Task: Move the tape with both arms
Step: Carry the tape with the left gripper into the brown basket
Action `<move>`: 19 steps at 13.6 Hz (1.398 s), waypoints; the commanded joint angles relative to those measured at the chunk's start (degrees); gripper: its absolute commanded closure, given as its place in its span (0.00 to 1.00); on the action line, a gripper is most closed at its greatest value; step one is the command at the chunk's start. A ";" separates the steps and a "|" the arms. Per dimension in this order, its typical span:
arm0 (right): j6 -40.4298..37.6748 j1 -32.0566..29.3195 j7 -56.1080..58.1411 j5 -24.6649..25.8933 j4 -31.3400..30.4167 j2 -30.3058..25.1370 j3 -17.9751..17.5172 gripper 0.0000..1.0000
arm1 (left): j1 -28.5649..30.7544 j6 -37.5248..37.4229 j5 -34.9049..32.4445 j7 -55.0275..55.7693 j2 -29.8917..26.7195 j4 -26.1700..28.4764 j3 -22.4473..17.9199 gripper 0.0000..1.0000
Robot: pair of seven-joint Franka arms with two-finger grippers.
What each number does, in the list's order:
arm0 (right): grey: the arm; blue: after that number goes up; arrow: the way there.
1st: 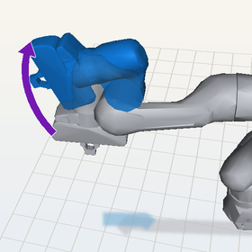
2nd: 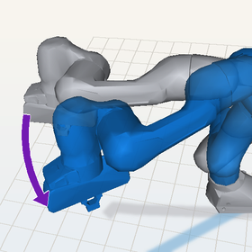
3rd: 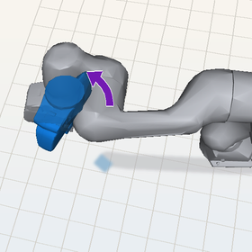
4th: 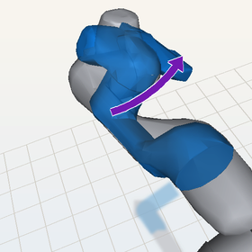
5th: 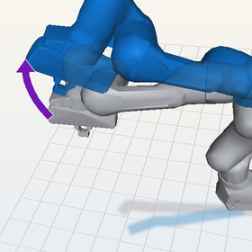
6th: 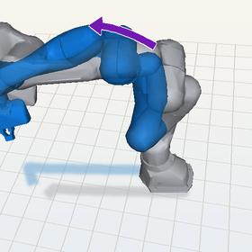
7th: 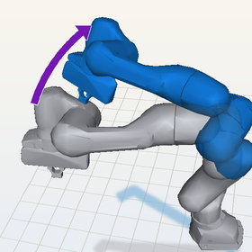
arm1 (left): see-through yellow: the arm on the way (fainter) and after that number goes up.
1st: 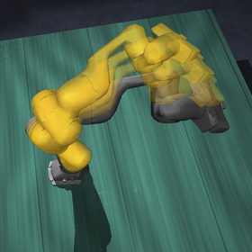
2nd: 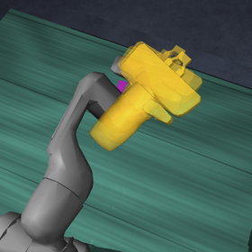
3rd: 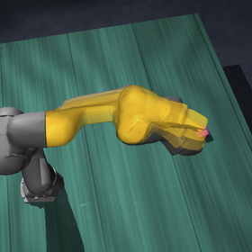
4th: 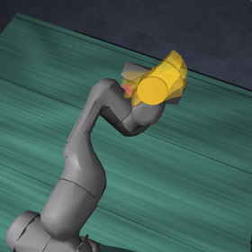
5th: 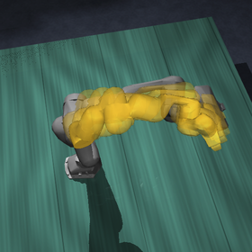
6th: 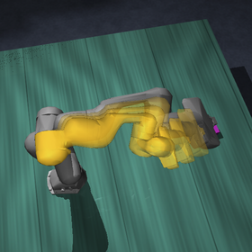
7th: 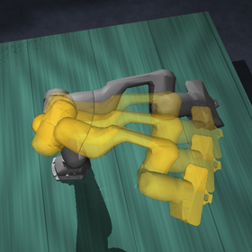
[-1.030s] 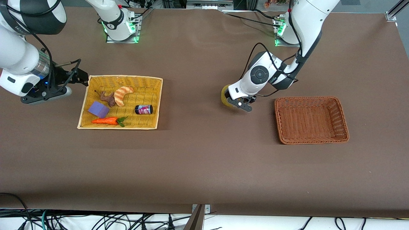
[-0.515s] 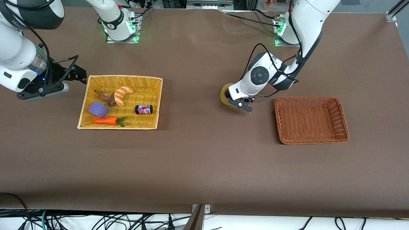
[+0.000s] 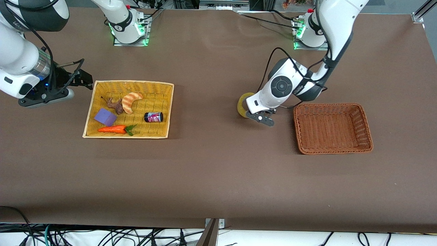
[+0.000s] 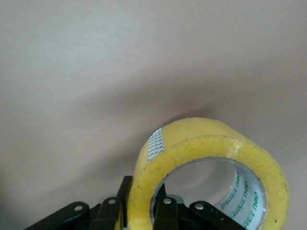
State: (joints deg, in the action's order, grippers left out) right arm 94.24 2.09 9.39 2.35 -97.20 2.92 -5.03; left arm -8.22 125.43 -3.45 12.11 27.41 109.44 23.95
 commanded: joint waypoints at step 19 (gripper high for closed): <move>1.56 -0.60 0.11 -0.59 -1.93 -1.33 0.46 0.00 | 28.17 -2.64 -15.80 -33.73 3.70 -3.27 -0.13 1.00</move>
State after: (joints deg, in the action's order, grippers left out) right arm 94.56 2.00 9.39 2.35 -97.38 2.92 -4.40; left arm 19.70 122.03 -17.73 -20.93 30.94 105.84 23.00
